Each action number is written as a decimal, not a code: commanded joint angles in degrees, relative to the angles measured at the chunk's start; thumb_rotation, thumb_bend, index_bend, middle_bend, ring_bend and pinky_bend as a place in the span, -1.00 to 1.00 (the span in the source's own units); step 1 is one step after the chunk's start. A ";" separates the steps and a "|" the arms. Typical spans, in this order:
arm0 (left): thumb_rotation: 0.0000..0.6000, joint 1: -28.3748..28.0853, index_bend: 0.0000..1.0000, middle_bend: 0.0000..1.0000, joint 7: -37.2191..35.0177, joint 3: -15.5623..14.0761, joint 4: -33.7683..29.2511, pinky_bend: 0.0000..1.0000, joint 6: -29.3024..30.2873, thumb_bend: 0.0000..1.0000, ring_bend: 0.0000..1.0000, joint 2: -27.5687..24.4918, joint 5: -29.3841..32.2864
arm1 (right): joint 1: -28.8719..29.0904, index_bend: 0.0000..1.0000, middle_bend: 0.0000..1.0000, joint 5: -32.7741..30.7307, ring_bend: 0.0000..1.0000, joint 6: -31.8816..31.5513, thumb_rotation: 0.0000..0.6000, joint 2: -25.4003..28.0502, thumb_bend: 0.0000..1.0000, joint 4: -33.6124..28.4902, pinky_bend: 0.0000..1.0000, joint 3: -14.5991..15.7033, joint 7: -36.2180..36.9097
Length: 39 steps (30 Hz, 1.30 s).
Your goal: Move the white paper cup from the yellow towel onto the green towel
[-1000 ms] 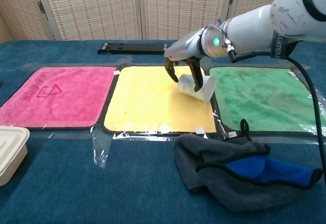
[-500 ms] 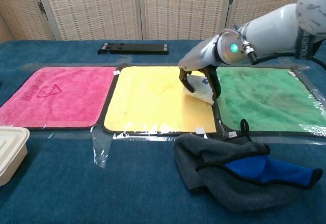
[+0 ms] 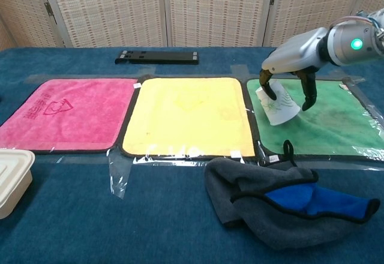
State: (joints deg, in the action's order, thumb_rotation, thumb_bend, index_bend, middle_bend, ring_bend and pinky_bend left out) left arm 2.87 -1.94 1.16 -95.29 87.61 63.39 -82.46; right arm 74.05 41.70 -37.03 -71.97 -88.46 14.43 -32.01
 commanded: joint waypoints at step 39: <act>1.00 -3.18 -0.73 -1.00 1.13 2.07 -1.23 -1.00 -0.55 -0.01 -1.00 0.42 -1.61 | -42.79 -0.33 -0.47 37.86 -0.61 -40.41 1.00 27.66 -0.60 -20.64 -1.00 0.07 16.70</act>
State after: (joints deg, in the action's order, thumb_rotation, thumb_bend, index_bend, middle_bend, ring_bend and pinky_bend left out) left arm -0.21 -0.88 3.14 -96.41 87.02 63.76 -83.99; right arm 36.55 76.10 -72.09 -45.27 -108.93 13.26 -17.25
